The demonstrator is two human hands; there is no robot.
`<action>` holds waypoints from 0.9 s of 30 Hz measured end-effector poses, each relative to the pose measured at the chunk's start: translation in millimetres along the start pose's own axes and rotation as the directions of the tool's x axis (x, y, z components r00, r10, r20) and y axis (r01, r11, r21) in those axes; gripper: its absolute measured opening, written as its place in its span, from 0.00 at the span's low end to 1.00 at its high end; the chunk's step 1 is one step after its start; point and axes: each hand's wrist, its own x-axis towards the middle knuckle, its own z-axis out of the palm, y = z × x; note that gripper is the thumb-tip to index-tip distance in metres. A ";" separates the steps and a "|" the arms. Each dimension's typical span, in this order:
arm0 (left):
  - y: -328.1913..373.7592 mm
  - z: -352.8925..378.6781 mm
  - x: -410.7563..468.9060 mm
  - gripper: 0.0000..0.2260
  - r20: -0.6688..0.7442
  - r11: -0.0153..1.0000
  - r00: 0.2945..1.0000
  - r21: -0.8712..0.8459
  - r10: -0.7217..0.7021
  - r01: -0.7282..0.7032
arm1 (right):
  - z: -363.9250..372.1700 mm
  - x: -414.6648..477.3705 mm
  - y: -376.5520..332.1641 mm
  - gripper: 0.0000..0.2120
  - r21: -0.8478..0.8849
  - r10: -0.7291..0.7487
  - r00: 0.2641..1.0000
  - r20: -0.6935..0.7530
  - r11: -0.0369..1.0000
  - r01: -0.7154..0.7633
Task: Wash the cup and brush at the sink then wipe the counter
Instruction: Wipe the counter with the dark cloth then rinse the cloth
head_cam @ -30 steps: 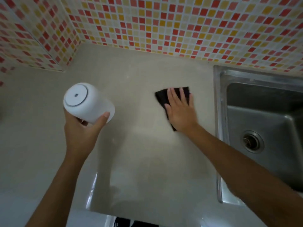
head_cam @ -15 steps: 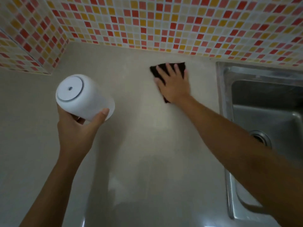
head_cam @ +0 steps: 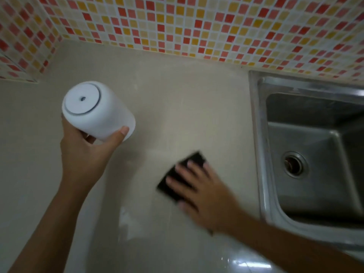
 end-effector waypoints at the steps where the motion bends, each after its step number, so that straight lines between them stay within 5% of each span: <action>1: -0.2 1.6 -2.3 0.41 -0.001 1.000 1.000 0.000 0.002 -0.002 | -1.7 26.7 37.1 0.25 -0.033 0.106 0.993 -0.051 0.994 -0.108; 4: -2.0 7.3 -12.4 0.40 0.004 1.000 1.000 -0.005 0.006 -0.006 | -25.2 100.7 160.8 0.27 -0.001 0.546 0.828 -0.128 0.835 -0.550; 7: -8.2 8.7 -17.2 0.38 0.050 0.999 0.999 0.024 0.020 -0.022 | -30.5 120.7 218.5 0.27 0.033 0.698 0.711 -0.088 0.715 -0.698; 14: 9.2 -9.1 -5.5 0.37 0.009 0.999 0.999 0.010 0.054 -0.054 | -7.5 -18.6 39.2 0.26 0.000 0.567 0.812 -0.142 0.820 -0.572; 18: 17.2 -18.3 -1.9 0.37 -0.028 0.997 0.997 0.010 0.071 -0.071 | 2.5 -74.8 -94.8 0.28 0.004 0.185 0.982 0.031 0.983 -0.185; 22: 17.5 -32.1 -9.6 0.38 -0.058 0.998 0.996 0.019 0.062 -0.061 | 12.0 -2.2 -77.9 0.23 0.067 -0.093 0.996 0.017 0.994 0.092; 24: 14.9 -40.0 -17.6 0.38 -0.079 0.999 0.996 0.010 0.049 -0.049 | 14.5 77.0 -26.5 0.23 0.005 0.056 0.993 -0.104 0.998 -0.056; 27: 11.6 -50.0 -32.4 0.36 -0.114 0.998 0.992 0.051 0.052 -0.046 | -8.7 185.5 53.4 0.26 0.067 0.448 0.893 -0.032 0.893 -0.445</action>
